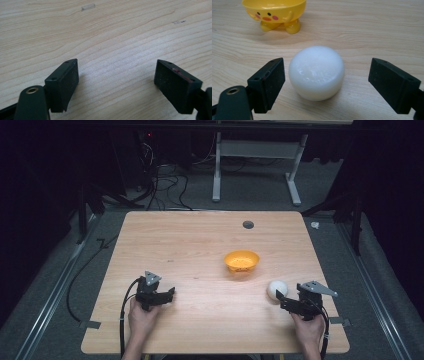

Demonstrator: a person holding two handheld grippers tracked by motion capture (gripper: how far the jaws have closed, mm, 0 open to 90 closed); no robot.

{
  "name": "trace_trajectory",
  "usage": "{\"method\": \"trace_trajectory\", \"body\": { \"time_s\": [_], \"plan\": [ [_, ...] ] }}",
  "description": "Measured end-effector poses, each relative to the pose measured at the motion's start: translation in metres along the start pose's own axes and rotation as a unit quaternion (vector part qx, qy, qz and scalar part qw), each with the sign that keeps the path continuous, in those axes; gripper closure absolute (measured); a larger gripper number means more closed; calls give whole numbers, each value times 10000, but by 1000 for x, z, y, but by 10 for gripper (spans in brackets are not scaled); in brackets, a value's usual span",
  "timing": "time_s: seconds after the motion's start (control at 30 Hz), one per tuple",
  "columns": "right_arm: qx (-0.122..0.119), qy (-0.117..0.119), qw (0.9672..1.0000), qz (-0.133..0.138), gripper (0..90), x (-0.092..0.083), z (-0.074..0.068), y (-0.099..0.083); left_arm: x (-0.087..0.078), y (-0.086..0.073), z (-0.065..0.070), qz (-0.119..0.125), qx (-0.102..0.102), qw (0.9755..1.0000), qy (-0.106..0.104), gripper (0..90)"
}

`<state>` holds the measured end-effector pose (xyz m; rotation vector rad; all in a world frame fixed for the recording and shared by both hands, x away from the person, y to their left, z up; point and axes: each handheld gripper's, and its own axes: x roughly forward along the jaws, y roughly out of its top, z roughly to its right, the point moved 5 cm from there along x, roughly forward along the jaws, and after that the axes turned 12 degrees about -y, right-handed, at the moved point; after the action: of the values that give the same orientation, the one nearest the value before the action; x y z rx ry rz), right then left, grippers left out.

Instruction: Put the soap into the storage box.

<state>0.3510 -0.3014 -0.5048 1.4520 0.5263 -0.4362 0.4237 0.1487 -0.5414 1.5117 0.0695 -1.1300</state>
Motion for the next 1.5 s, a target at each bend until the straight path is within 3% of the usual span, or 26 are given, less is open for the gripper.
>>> {"method": "trace_trajectory", "body": {
  "time_s": [0.57, 0.77, 1.1, 1.5],
  "plan": [
    [-308, 79, 9993, -189, 139, 13, -15, -2, 0, 0, 0, 1, -2, 10000, 0, 203],
    [-425, 23, 9979, -479, 142, 21, -19, -5, 0, 0, 0, 2, -3, 10000, 0, 203],
    [-524, -111, 9962, -688, 159, 30, -22, -7, 0, 0, 0, 2, -3, 10000, -1, 203],
    [-651, -211, 9954, -671, 238, 35, -23, -6, 0, 0, 0, 2, -3, 10000, 0, 203]
  ]
}}
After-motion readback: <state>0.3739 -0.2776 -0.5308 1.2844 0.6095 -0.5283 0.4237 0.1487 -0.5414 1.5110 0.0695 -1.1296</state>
